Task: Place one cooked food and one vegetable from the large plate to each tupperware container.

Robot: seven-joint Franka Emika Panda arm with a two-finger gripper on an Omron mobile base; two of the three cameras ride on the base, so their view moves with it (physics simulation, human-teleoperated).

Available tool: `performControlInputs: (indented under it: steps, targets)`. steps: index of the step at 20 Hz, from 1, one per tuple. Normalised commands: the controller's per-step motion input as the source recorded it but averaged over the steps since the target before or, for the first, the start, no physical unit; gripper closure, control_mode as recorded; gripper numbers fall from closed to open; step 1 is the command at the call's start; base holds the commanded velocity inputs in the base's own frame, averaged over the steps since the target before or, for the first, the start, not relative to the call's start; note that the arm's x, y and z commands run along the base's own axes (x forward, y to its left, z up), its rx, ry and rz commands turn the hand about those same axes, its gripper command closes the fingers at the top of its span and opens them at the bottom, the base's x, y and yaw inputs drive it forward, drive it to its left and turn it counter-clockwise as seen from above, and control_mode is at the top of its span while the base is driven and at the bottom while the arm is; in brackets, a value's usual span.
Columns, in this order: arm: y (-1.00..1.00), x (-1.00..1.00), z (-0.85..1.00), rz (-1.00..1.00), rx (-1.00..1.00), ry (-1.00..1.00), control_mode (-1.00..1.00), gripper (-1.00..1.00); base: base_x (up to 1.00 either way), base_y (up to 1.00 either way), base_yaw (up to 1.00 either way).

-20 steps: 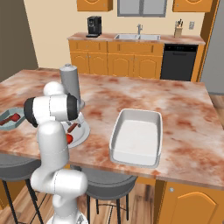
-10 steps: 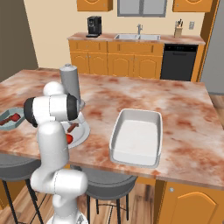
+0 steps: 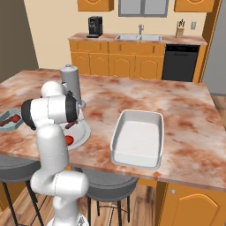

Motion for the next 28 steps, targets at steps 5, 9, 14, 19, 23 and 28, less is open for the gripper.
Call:
performControlInputs:
  steps: [5,9,14,19,23,28]
  targets:
    - [-0.68,-0.41,0.89,-0.01,0.11,0.02,-1.00,1.00,0.00,0.00,0.00]
    - [-1.00,-0.39,0.76,0.00,0.31,0.00,-1.00,1.00,0.00,0.00,0.00]
    - [-1.00,-0.87,0.86,0.10,0.42,-0.05,-1.00,1.00,0.00,0.00,0.00]
    - [-0.70,-0.94,0.73,0.18,0.32,-0.12,-1.00,1.00,0.00,0.00,0.00]
    - [-0.19,-0.57,0.92,0.33,-0.10,-0.02,-1.00,1.00,0.00,0.00,0.00]
    - [-0.57,-0.01,-0.06,0.27,-0.21,-0.05,-1.00,1.00,0.00,0.00,0.00]
